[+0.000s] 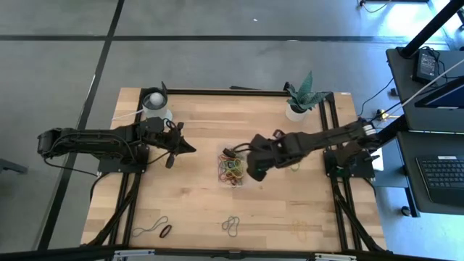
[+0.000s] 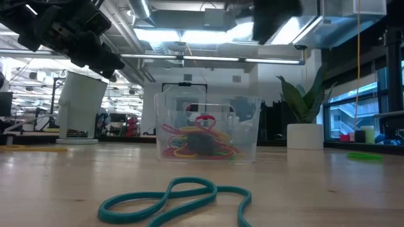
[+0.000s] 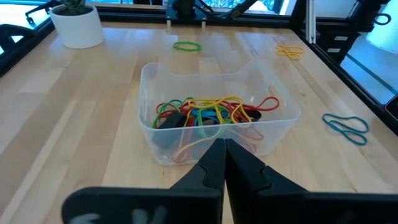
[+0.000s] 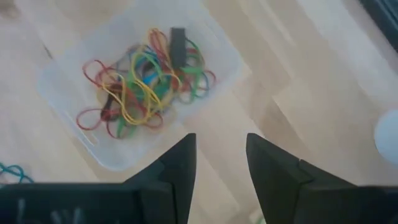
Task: Pick and place rubber bands into bin
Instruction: Put the yellow rubber band into the transparent bin
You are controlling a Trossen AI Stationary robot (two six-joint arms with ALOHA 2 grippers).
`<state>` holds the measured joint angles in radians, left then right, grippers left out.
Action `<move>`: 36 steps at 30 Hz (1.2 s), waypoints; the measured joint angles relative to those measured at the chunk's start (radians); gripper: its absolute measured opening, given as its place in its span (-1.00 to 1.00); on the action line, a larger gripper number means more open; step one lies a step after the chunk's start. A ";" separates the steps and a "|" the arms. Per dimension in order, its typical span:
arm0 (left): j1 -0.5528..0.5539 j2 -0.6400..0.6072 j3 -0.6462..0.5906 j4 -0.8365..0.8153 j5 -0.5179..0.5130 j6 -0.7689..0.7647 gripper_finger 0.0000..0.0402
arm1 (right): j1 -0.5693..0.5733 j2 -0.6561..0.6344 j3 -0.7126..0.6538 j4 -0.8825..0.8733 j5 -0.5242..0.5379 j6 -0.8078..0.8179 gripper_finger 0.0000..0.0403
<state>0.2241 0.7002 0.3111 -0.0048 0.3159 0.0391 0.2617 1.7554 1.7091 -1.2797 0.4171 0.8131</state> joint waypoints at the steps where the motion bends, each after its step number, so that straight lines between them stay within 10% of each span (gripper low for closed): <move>1: 0.000 0.000 0.000 0.000 0.000 0.000 -0.99 | 0.013 -0.013 -0.020 -0.008 0.004 0.029 -0.29; 18: 0.000 0.000 0.000 0.000 -0.301 -0.037 -0.71 | 0.285 -0.332 -0.741 0.530 -0.060 0.393 -0.50; 25: 0.000 0.000 0.006 -0.045 -0.323 -0.089 -0.36 | 0.286 -0.332 -0.844 0.631 -0.124 0.473 -0.52; 31: 0.000 0.037 0.159 -0.530 -0.421 -0.058 -0.24 | 0.286 -0.332 -0.850 0.671 -0.124 0.415 -0.64; 36: -0.001 0.103 0.253 -0.578 -0.454 -0.236 -0.25 | 0.286 -0.332 -0.850 0.666 -0.126 0.332 -0.89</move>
<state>0.2232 0.8035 0.5638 -0.5831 -0.1381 -0.1968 0.5472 1.4235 0.8593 -0.6136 0.2912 1.1455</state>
